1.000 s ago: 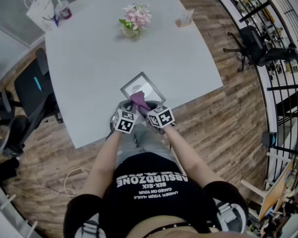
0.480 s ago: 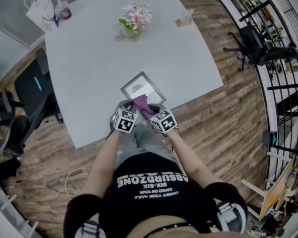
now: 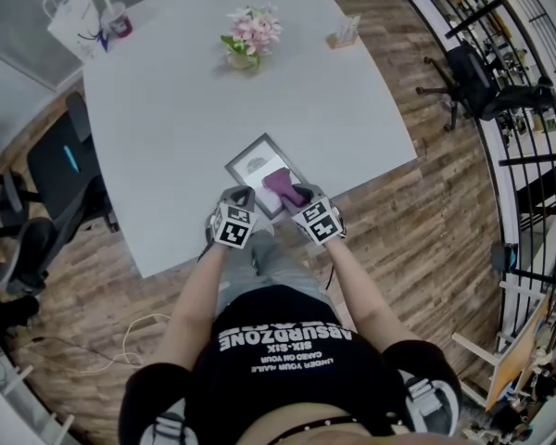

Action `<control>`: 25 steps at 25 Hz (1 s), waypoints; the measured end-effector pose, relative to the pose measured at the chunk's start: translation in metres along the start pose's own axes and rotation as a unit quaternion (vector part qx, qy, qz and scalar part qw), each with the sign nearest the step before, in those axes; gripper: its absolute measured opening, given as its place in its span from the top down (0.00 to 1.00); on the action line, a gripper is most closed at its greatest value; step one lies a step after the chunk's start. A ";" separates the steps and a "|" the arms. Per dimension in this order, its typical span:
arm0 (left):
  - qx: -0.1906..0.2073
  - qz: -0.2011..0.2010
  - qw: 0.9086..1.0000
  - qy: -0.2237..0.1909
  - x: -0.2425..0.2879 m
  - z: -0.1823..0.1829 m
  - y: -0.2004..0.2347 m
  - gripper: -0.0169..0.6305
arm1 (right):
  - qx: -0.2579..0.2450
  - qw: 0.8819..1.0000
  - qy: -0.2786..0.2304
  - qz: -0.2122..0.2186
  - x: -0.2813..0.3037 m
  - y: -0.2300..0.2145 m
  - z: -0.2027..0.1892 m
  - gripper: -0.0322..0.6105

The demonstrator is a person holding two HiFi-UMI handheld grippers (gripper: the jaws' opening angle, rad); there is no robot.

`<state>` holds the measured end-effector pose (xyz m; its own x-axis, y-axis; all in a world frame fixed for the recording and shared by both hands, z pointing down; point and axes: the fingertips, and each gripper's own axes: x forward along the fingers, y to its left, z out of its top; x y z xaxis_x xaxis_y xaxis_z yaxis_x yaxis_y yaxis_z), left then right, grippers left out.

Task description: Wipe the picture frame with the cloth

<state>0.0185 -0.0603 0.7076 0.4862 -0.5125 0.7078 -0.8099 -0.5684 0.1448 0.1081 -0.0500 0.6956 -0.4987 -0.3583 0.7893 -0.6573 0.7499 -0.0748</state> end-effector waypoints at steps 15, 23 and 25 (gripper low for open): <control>0.006 -0.003 1.000 -0.003 0.000 0.001 0.001 0.95 | -0.027 0.996 0.013 -0.079 -0.014 -0.044 -0.009 0.74; 0.006 -0.002 1.000 -0.002 0.000 0.000 -0.001 0.95 | 0.002 0.996 0.006 -0.091 -0.012 -0.044 -0.010 0.74; 0.006 -0.002 1.000 0.000 -0.001 0.000 -0.001 0.95 | 0.004 0.996 0.004 -0.094 -0.012 -0.044 -0.010 0.74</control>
<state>0.0191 -0.0592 0.7067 0.4895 -0.5097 0.7075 -0.8040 -0.5780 0.1399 0.1487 -0.0729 0.6959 -0.3615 -0.4878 0.7946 -0.7435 0.6650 0.0700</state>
